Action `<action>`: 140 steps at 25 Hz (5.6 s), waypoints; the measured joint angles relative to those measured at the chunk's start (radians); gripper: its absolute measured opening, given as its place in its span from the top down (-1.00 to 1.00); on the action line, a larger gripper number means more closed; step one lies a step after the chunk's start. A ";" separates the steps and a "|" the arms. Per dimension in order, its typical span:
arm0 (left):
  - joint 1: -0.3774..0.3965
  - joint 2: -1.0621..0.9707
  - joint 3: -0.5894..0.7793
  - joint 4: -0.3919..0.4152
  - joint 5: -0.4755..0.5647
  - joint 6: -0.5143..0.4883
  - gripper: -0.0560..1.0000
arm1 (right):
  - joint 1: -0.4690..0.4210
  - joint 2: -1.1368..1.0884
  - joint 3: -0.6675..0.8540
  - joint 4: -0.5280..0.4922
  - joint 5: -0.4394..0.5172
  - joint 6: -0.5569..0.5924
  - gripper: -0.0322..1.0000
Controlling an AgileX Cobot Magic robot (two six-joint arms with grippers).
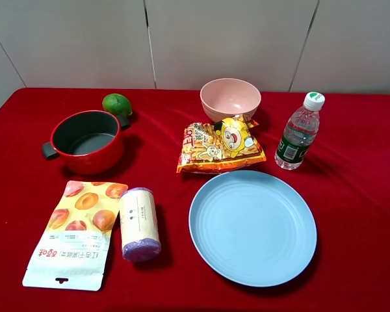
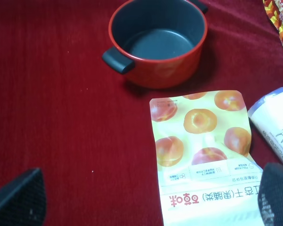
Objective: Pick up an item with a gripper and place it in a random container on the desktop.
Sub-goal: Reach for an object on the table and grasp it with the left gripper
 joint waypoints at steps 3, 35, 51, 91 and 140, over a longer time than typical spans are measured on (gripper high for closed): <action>0.000 0.000 0.000 0.000 0.000 0.000 -0.78 | 0.000 0.000 0.000 0.000 0.000 0.000 -0.40; 0.000 0.121 -0.065 0.025 0.046 -0.056 -0.77 | 0.000 0.000 0.000 0.000 0.000 0.000 -0.40; 0.000 0.631 -0.201 -0.096 0.041 -0.005 -0.77 | 0.000 0.000 0.000 0.000 0.000 0.000 -0.40; -0.654 1.317 -0.211 -0.037 -0.264 -0.618 -0.77 | 0.000 0.000 0.000 0.000 0.000 0.000 -0.40; -0.710 1.919 -0.420 -0.082 -0.555 -0.770 -0.73 | 0.000 0.000 0.000 0.000 0.000 0.000 -0.40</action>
